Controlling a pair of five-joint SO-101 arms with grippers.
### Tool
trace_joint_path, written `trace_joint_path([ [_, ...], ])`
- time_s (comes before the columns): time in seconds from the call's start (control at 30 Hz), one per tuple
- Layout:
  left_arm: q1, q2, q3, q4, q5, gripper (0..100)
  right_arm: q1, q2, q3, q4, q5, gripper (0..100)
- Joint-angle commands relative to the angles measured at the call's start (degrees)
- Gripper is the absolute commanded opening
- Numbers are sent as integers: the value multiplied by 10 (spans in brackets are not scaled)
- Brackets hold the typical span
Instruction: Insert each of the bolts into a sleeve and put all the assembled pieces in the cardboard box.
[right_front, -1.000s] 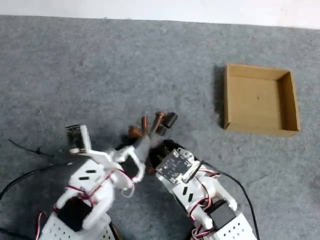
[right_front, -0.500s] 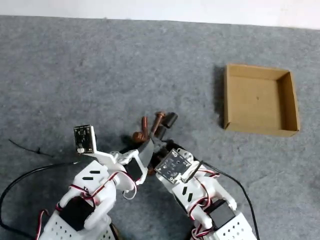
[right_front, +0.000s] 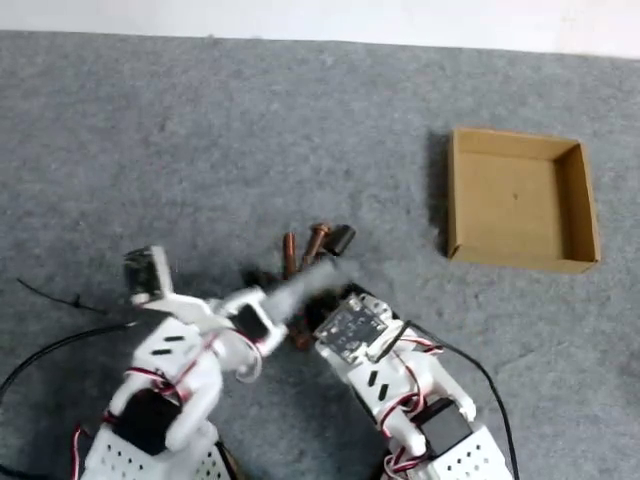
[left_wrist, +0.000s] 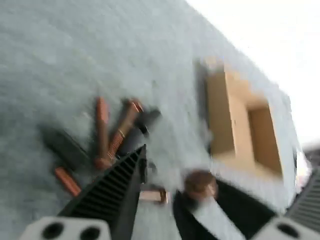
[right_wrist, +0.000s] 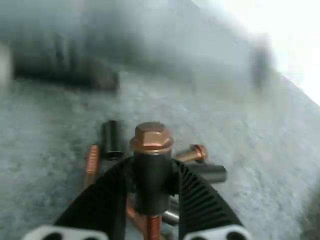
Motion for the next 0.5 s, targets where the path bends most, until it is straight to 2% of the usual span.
trace_joint_path([
  [0.0,-101,-6,-40,-3,28,428,53,-10,44,-4,-8,5],
  [0.17,-126,-6,0,-62,25,335,129,-10,43,-4,-67,5],
  [0.33,-150,-6,58,-146,25,216,221,-6,7,-1,-91,5],
  [0.47,-186,-6,85,-200,25,76,295,-5,-51,35,-99,5],
])
